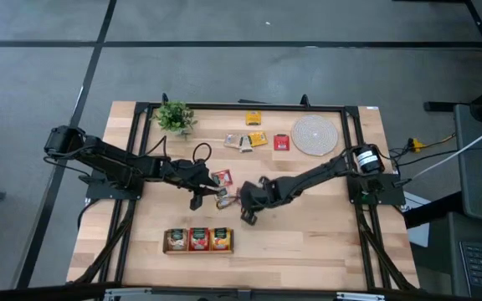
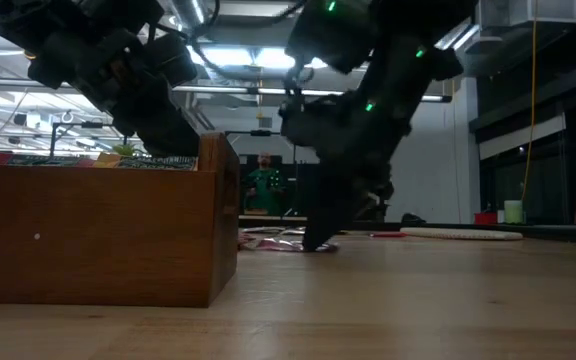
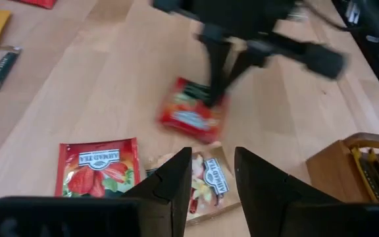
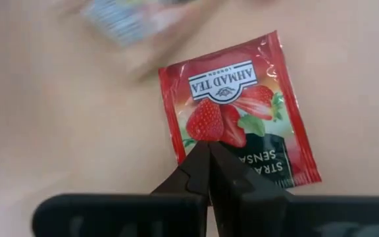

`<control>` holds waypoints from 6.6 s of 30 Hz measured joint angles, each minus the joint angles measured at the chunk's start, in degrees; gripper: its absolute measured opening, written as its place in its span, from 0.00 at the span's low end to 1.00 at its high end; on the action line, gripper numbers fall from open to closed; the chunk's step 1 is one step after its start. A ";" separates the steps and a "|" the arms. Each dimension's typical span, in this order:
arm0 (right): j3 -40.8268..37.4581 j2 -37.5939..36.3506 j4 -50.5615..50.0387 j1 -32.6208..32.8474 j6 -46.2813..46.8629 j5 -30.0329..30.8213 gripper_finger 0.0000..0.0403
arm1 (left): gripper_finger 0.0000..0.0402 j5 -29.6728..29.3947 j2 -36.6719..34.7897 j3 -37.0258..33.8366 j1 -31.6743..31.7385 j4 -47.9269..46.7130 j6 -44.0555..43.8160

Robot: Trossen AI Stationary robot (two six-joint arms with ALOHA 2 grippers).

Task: Pick & Place Tea
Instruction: Put the red tea bag into the middle section of the wooden organizer

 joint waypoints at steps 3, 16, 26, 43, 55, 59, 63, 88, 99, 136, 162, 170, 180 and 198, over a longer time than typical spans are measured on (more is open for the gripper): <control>-0.10 0.14 -0.30 -2.66 -3.54 5.64 0.02 | 0.28 -0.30 0.00 0.00 0.00 0.00 0.00; 0.00 0.11 2.09 -8.78 -9.58 -3.64 0.02 | 0.28 -6.75 0.00 0.00 0.74 -2.10 0.04; 5.89 0.07 2.46 -8.78 -13.77 -3.50 0.02 | 0.28 -11.62 1.03 0.00 1.57 -9.38 -6.15; 6.83 6.31 14.03 -12.97 -14.89 -10.50 0.01 | 0.28 -0.81 1.65 0.00 12.22 -15.91 -13.05; 7.20 9.95 13.02 -13.96 -13.85 -13.79 0.01 | 0.28 0.50 1.77 0.00 14.05 -14.09 -14.13; 7.14 10.03 13.09 -13.93 -14.94 -13.81 0.01 | 0.28 -0.86 1.77 0.00 16.61 -15.41 -18.75; 7.06 10.11 13.75 -13.93 -15.49 -13.81 0.01 | 0.30 1.91 1.77 0.00 18.39 -18.72 -19.22; 6.83 10.27 16.32 -13.79 -17.63 -12.02 0.01 | 0.16 12.62 8.71 -0.07 18.49 -8.55 -24.13; 6.83 10.33 17.15 -13.79 -21.25 -14.00 0.08 | 0.01 12.42 8.28 -0.04 18.51 -10.27 -18.90; 6.83 10.29 16.60 -14.30 -18.02 -19.28 0.15 | 0.01 32.36 -21.54 9.77 4.54 -37.68 -3.30; 6.83 10.29 16.62 -14.06 -18.00 -18.71 0.15 | 0.01 30.33 3.02 24.99 -12.47 -43.25 -14.73; 6.87 10.29 16.21 -12.99 -18.21 -17.79 0.15 | 0.01 22.46 8.39 30.00 -13.95 -51.40 -12.09; 6.87 10.29 16.25 -12.93 -16.81 -18.10 0.15 | 0.00 22.15 11.67 30.36 -13.94 -55.71 -10.47; 6.87 10.29 16.23 -12.82 -16.72 -17.38 0.15 | 0.09 21.99 11.63 30.29 -13.94 -56.15 -9.47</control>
